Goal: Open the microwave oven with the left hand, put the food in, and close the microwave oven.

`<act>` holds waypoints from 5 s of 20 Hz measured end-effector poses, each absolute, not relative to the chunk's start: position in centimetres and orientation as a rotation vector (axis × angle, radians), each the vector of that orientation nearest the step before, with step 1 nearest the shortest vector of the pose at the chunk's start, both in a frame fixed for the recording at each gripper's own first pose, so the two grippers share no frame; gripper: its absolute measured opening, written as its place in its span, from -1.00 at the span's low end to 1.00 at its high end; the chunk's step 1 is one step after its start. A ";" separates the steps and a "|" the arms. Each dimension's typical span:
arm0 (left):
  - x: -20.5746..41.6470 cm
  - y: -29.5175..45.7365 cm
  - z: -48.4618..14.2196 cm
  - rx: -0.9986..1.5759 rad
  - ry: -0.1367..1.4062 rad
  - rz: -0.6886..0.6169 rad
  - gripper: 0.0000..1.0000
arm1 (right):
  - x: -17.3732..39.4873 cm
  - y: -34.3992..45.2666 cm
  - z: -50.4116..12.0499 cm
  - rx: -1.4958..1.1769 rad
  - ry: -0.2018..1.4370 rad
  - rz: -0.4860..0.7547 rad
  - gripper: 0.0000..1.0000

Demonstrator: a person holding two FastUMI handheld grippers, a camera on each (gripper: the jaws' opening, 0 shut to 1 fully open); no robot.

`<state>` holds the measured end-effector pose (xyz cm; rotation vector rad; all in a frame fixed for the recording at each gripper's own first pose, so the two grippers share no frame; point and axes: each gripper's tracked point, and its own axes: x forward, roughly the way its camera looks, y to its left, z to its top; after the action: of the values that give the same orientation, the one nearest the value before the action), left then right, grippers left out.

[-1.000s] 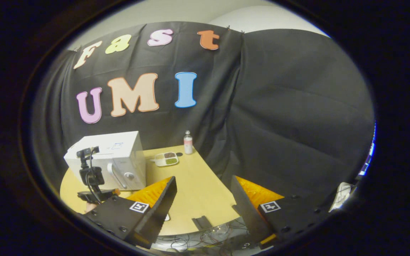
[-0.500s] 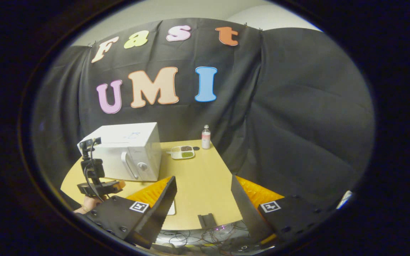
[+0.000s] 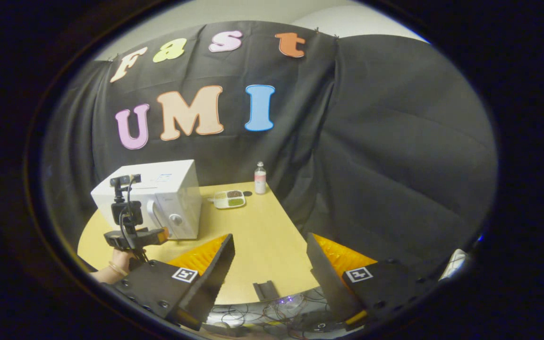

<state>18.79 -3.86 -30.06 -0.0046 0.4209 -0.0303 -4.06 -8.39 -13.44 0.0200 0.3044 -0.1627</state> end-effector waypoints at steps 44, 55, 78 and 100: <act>-0.8 8.4 -30.6 -0.141 0.436 0.227 0.90 | -0.9 2.4 -20.3 -0.066 0.444 0.290 0.96; -7.9 19.1 -30.1 -0.254 0.458 0.293 0.84 | 1.5 10.4 -26.8 -0.045 0.579 0.228 0.95; -16.1 34.4 -24.1 -0.305 0.327 0.734 0.84 | 7.6 14.1 -45.2 -0.088 1.024 0.189 0.97; -8.6 34.2 -19.9 -0.197 0.254 0.666 0.94 | 5.1 29.1 -35.3 0.179 0.880 0.422 0.59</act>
<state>-8.60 34.24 -19.90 -0.1966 0.2542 0.6655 5.11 29.09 -35.35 0.1790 0.8801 0.4215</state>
